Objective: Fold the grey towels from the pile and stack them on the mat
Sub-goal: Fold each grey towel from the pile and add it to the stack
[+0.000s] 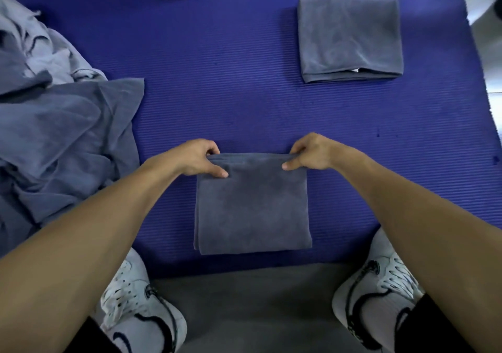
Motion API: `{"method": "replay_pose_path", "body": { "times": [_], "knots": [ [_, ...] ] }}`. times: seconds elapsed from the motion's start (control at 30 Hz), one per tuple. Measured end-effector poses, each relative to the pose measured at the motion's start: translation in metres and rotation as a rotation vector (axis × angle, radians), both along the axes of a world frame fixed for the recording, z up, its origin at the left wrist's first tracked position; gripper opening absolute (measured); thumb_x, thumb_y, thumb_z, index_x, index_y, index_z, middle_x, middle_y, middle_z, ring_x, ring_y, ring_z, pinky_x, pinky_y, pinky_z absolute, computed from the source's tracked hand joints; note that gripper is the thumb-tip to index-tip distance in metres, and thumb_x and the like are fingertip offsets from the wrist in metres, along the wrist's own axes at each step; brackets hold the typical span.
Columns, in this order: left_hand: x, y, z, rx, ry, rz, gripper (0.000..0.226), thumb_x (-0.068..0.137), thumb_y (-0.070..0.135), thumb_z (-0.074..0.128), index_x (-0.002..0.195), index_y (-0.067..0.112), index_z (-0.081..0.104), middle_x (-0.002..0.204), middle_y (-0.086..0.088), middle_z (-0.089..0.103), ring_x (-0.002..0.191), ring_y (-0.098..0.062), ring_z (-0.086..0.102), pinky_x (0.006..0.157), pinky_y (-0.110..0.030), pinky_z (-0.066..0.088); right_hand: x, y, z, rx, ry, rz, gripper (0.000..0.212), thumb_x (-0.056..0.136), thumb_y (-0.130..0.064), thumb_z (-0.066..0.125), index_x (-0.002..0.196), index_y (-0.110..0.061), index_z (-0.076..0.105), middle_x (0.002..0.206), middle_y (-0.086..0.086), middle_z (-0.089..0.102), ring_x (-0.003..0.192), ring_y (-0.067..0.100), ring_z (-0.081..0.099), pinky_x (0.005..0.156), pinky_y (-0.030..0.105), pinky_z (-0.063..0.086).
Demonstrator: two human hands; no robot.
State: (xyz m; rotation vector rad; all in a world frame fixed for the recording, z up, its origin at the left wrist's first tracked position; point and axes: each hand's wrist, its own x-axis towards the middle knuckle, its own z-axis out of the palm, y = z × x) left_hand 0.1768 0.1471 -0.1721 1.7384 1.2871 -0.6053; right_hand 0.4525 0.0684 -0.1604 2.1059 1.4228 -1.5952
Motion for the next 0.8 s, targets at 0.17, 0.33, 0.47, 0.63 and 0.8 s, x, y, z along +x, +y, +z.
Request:
{"method": "replay_pose_path", "body": {
  "times": [0.17, 0.33, 0.47, 0.63, 0.8],
  "knots": [
    [0.011, 0.001, 0.006, 0.004, 0.088, -0.136, 0.036, 0.072, 0.038, 0.085, 0.092, 0.027, 0.057, 0.101, 0.005, 0.057, 0.09, -0.014, 0.056, 0.078, -0.033, 0.048, -0.004, 0.001, 0.009, -0.064, 0.038, 0.113, 0.029, 0.08, -0.031, 0.08, 0.1, -0.022, 0.061, 0.102, -0.003, 0.065, 0.09, 0.015, 0.065, 0.077, 0.028, 0.053],
    [0.011, -0.005, 0.014, -0.083, 0.012, -0.11, 0.049, 0.073, 0.034, 0.085, 0.11, 0.032, 0.053, 0.103, 0.01, 0.063, 0.096, -0.013, 0.061, 0.087, -0.037, 0.052, -0.007, 0.007, 0.027, -0.129, 0.122, 0.166, 0.033, 0.085, -0.022, 0.075, 0.113, -0.021, 0.057, 0.108, -0.001, 0.065, 0.091, 0.017, 0.07, 0.082, 0.028, 0.059],
    [0.017, -0.007, 0.016, -0.096, -0.01, -0.11, 0.028, 0.072, 0.031, 0.085, 0.092, 0.032, 0.066, 0.096, 0.009, 0.069, 0.093, -0.014, 0.064, 0.088, -0.038, 0.053, -0.004, 0.006, 0.038, -0.1, 0.064, 0.272, 0.019, 0.089, -0.025, 0.071, 0.108, -0.021, 0.067, 0.107, -0.006, 0.068, 0.094, 0.013, 0.067, 0.085, 0.025, 0.054],
    [0.011, -0.013, 0.02, 0.036, -0.091, -0.053, 0.022, 0.078, 0.031, 0.081, 0.093, 0.033, 0.065, 0.093, 0.009, 0.067, 0.086, -0.009, 0.061, 0.072, -0.027, 0.044, 0.001, -0.006, 0.028, 0.114, -0.013, 0.199, 0.017, 0.086, -0.019, 0.072, 0.102, -0.024, 0.067, 0.106, -0.005, 0.062, 0.099, 0.017, 0.058, 0.09, 0.032, 0.05],
    [0.0, -0.021, 0.023, 0.03, -0.134, -0.035, 0.021, 0.081, 0.03, 0.079, 0.094, 0.03, 0.062, 0.093, 0.007, 0.066, 0.084, -0.011, 0.061, 0.07, -0.027, 0.045, 0.0, -0.017, 0.019, 0.134, 0.014, 0.154, 0.014, 0.092, -0.021, 0.063, 0.105, -0.022, 0.059, 0.105, -0.001, 0.063, 0.096, 0.018, 0.06, 0.084, 0.033, 0.051]
  ]
}}
